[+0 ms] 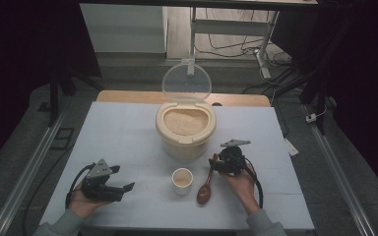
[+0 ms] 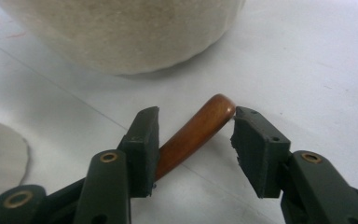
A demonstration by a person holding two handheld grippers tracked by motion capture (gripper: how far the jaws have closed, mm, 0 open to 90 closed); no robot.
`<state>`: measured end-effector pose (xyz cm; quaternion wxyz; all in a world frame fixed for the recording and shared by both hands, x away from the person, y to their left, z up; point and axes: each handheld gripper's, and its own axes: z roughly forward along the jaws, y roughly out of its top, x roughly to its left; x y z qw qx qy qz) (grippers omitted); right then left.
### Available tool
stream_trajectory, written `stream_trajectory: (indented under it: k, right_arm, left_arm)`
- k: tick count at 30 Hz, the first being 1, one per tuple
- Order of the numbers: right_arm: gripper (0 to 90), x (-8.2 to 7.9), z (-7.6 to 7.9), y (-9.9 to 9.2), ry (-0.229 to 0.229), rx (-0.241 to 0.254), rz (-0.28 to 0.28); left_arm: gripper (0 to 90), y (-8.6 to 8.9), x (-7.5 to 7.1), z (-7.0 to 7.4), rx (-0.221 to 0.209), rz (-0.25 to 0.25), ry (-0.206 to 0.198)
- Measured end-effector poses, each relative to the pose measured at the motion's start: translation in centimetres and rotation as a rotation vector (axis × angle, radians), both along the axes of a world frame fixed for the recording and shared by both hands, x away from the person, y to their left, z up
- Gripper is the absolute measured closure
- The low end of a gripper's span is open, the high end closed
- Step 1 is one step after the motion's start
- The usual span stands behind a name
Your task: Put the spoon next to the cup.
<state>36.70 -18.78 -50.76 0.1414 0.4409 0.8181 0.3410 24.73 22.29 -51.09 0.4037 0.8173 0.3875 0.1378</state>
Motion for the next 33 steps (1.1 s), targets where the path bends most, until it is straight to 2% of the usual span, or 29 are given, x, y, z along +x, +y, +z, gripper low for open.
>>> stream_trajectory:
  k: [4,8,10,13,15,19,21,24,33]
  right_arm:
    - [48.3,0.1,-0.1,-0.1,0.016,-0.015,-0.018]
    - [45.6,-0.1,0.3,-0.7,-0.012,0.032,-0.018]
    - [45.5,-0.5,0.9,-1.3,-0.034,0.067,0.021]
    - [46.0,-1.3,1.7,-2.1,-0.077,0.121,0.125]
    - [45.9,-2.1,2.2,-2.4,-0.111,0.135,0.181]
    - [45.9,-3.8,3.0,-3.2,-0.195,0.115,0.253]
    - [45.6,-4.6,3.3,-3.8,-0.214,0.112,0.273]
    - [44.3,-5.5,3.4,-4.9,-0.241,0.102,0.288]
    - [41.0,-7.1,2.7,-9.7,-0.276,0.126,0.246]
  left_arm:
    - [16.8,0.0,-0.1,0.0,0.001,0.0,-0.002]
    - [16.8,0.1,-0.1,0.0,0.001,0.002,-0.003]
    - [16.8,0.1,-0.2,0.1,0.001,0.004,-0.008]
    - [16.7,0.2,-0.3,0.1,0.0,0.01,-0.016]
    - [16.7,0.3,-0.3,0.1,-0.002,0.014,-0.019]
    - [16.6,0.4,-0.4,0.1,-0.003,0.017,-0.023]
    - [16.5,0.4,-0.5,0.1,-0.003,0.015,-0.024]
    - [16.3,0.5,-0.5,0.0,-0.003,0.015,-0.023]
    - [15.0,0.9,-0.6,-0.1,0.003,0.014,-0.023]
